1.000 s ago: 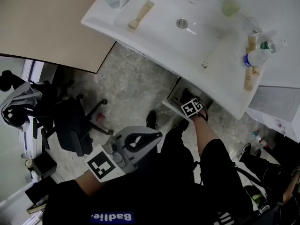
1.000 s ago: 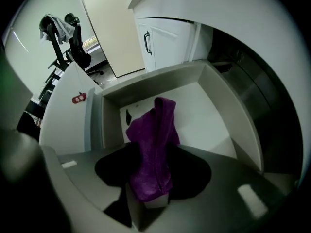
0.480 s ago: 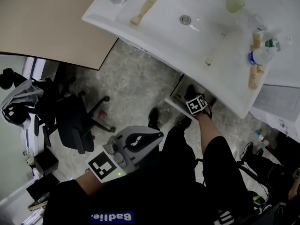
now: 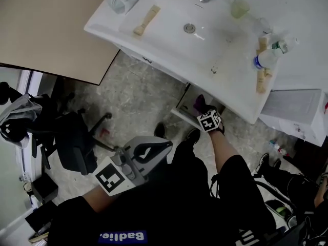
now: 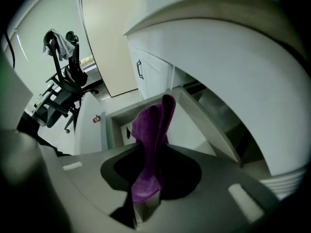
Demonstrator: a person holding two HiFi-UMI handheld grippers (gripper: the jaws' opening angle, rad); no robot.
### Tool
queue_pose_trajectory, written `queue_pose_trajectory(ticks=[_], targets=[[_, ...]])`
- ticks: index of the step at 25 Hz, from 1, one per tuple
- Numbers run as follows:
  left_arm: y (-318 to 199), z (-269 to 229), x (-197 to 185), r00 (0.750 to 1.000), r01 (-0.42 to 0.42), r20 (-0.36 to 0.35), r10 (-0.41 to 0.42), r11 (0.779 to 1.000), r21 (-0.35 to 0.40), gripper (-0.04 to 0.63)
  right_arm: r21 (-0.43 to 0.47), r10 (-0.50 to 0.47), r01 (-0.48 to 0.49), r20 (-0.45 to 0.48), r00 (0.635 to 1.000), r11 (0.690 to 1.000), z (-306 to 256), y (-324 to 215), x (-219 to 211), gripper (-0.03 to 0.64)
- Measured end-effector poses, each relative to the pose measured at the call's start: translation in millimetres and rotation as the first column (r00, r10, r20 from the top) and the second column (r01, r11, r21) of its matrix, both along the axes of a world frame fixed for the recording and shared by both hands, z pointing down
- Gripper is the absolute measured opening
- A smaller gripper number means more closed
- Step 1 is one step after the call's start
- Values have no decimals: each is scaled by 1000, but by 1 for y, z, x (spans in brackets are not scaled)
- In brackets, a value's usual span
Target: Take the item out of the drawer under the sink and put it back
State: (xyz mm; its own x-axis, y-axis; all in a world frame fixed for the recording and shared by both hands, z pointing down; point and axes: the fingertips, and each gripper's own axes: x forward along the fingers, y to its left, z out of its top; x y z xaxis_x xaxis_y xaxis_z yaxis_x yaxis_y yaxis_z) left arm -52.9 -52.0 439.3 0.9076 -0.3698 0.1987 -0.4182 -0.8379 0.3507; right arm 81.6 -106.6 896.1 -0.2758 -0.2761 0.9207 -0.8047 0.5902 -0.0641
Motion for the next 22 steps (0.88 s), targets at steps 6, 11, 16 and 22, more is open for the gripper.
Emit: queue_pose_trajectory(ticks=[6,11,16,22], targets=[[7,-25,-3,999,-9,-44,10,999,36,-11,98,23,-28,58,998,995,-58,5,-4,81],[10,-40,-5,995,-15,-94,20,998,53,-11,190,56,-77,115,992,979,-118,7,-3,81],[11,-57,-6,992,-32,-120,43,996,87,-11,248,75,-122,189,979,961,-176,16,-10,80],[15,-69,-7,987,-64,-143,80,992,113,-11,282,118,-197,274,955,939,-224,32,-17,80]])
